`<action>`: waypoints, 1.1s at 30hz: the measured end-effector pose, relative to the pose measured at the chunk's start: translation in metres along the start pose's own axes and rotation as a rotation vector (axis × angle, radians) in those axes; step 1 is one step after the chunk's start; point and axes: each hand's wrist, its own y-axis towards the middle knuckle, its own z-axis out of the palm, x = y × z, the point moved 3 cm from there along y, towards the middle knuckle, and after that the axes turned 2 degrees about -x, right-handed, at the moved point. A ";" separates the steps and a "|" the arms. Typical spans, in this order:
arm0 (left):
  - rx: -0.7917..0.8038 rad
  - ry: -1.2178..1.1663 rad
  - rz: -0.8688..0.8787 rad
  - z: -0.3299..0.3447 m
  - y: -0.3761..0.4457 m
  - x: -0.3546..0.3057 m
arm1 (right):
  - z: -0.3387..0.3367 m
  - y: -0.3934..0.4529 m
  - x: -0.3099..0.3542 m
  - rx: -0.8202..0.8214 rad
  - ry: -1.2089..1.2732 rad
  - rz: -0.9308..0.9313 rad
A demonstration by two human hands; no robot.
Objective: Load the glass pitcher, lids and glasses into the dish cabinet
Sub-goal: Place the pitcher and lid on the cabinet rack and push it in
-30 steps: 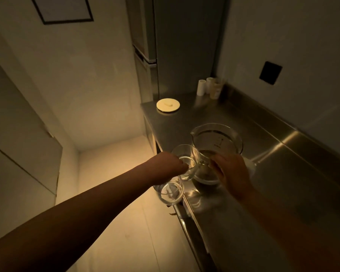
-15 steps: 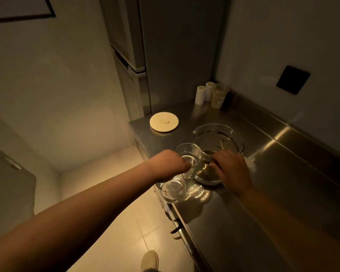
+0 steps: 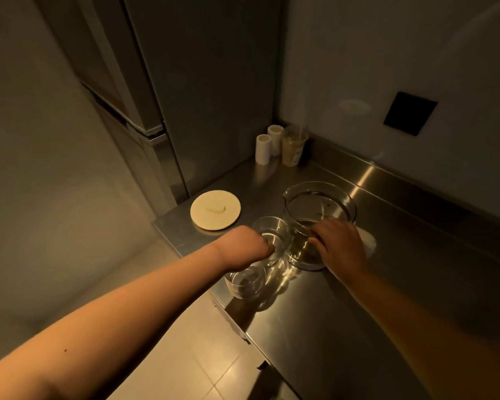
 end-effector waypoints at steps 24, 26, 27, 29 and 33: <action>0.078 -0.091 0.033 0.038 0.028 -0.006 | 0.019 0.030 -0.025 -0.085 -0.062 0.024; 0.081 -0.094 0.032 0.040 0.029 -0.007 | 0.020 0.030 -0.026 -0.083 -0.052 0.033; 0.081 -0.091 0.034 0.041 0.030 -0.007 | 0.020 0.030 -0.026 -0.081 -0.048 0.037; 0.083 -0.093 0.035 0.044 0.031 -0.008 | 0.021 0.030 -0.027 -0.073 -0.043 0.043; 0.099 -0.099 0.018 0.047 0.033 -0.010 | 0.024 0.030 -0.029 -0.051 -0.052 0.044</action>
